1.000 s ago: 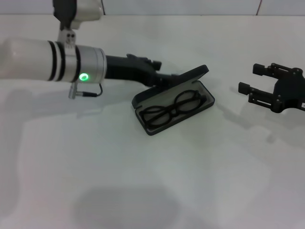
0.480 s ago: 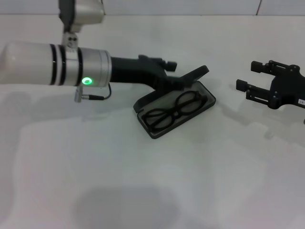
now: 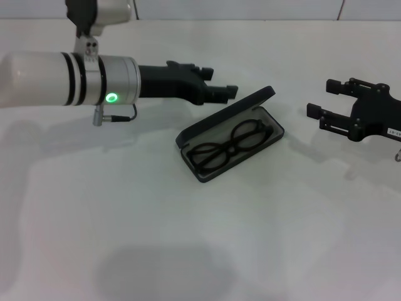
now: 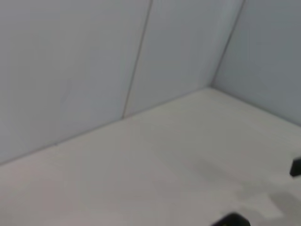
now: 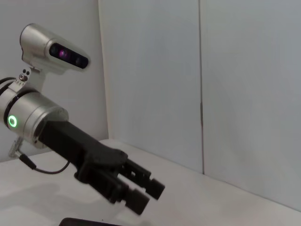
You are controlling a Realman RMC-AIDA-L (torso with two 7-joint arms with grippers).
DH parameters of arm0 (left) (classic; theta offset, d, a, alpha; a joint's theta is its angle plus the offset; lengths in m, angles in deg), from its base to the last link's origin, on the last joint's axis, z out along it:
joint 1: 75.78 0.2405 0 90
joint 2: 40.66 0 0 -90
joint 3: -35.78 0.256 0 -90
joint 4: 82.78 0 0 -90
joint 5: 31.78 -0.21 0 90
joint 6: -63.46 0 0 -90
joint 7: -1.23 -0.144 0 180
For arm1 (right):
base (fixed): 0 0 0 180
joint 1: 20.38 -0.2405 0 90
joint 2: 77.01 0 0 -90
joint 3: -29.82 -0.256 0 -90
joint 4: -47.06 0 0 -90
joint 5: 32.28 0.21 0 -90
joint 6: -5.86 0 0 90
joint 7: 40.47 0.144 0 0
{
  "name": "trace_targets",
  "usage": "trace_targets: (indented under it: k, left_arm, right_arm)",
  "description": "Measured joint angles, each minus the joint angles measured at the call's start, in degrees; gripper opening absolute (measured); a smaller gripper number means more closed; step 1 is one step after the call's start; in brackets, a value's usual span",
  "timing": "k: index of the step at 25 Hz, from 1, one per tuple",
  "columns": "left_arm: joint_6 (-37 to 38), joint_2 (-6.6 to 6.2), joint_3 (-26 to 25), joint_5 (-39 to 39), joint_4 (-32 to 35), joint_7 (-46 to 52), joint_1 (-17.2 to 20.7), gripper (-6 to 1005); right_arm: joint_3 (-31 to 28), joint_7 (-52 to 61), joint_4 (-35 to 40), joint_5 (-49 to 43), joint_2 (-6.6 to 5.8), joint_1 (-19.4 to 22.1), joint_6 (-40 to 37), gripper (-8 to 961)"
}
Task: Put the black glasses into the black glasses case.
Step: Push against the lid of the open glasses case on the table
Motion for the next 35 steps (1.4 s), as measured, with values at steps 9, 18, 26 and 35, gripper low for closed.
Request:
trace_targets:
  k: [9, 18, 26, 35]
  left_arm:
    - [-0.7, 0.07, 1.5, -1.0, -0.5, 0.2, -0.2, 764]
    - [-0.9, 0.07, 1.5, 0.3, -0.5, -0.1, 0.2, 763]
    - [-2.3, 0.07, 1.7, -0.1, -0.5, -0.3, 0.2, 762]
    - [-2.9, 0.09, 5.5, -1.3, -0.6, -1.7, 0.7, 761]
  right_arm:
    - [0.0, 0.0, 0.0, -0.5, 0.03, -0.5, 0.0, 653]
    - [0.2, 0.0, -0.1, -0.7, 0.2, -0.6, 0.0, 653]
    - [0.6, 0.0, -0.7, -0.7, 0.32, -0.7, 0.7, 652]
    - [0.7, 0.0, -0.7, -0.7, 0.35, -0.8, 1.3, 652]
